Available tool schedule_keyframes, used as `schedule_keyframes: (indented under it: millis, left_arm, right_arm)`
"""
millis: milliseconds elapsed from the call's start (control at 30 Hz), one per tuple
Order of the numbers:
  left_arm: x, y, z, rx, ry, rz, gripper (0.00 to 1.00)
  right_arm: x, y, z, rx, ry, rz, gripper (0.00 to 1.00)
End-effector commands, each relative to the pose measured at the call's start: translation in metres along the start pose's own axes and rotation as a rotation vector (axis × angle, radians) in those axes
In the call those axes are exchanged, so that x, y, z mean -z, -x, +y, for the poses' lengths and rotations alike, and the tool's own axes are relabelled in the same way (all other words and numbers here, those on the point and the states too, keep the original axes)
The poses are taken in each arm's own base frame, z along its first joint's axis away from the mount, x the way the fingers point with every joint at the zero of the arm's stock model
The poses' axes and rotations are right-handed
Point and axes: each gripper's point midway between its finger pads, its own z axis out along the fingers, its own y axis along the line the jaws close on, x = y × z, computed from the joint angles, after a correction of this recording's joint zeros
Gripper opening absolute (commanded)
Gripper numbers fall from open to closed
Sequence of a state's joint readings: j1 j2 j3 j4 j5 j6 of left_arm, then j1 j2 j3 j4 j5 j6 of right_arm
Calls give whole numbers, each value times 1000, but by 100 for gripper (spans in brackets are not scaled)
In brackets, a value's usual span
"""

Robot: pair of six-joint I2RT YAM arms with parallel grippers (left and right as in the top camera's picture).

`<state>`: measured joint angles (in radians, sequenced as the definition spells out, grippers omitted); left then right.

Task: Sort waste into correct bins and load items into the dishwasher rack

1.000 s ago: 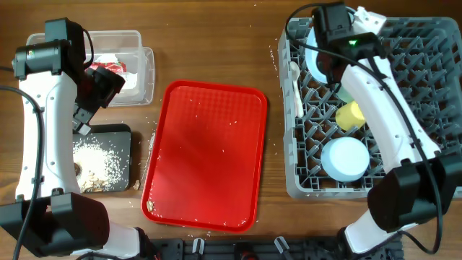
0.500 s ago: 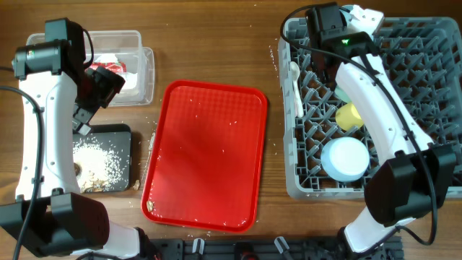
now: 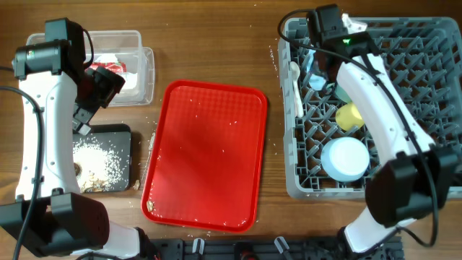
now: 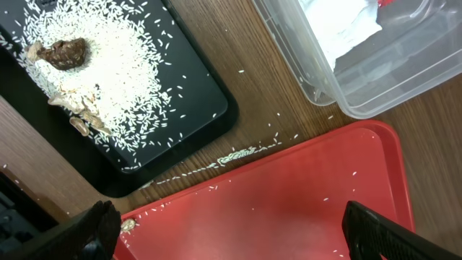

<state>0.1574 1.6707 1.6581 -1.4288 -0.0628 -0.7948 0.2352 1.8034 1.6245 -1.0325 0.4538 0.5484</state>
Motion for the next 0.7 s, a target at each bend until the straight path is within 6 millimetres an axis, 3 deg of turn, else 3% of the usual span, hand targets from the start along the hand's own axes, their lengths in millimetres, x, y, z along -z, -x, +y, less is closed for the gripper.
schedule_keyframes:
  millis: [0,100,133,167,233,367,533,667]
  left_arm:
    - [1,3,2,4,6,-14,100]
    - [1,3,2,3,6,-13,100]
    - [1,3,2,4,6,-13,100]
    - [1,3,2,3,6,-14,100]
    - [1,3,2,4,6,-14,100]
    - [1,3,2,4,6,-14,100]
    - [1,3,2,4,6,-14,100]
    - [1,3,2,3,6,-14,100]
  right_arm:
    - [77,-10,11,-42,311,31,22]
    - [124,-30,-14,-43,376,45,40]
    - [137,-38,-26,-45,378,46,63]
    - [150,-46,-39,-44,375,45,100]
    - [164,-52,-60,-51,350,10,100]
    - [198,-81,-73,-43,453,41,100]
    - [233,-111,-105,-91,539,-41,100]
    - [240,-152,-135,-231,594,-87,100]
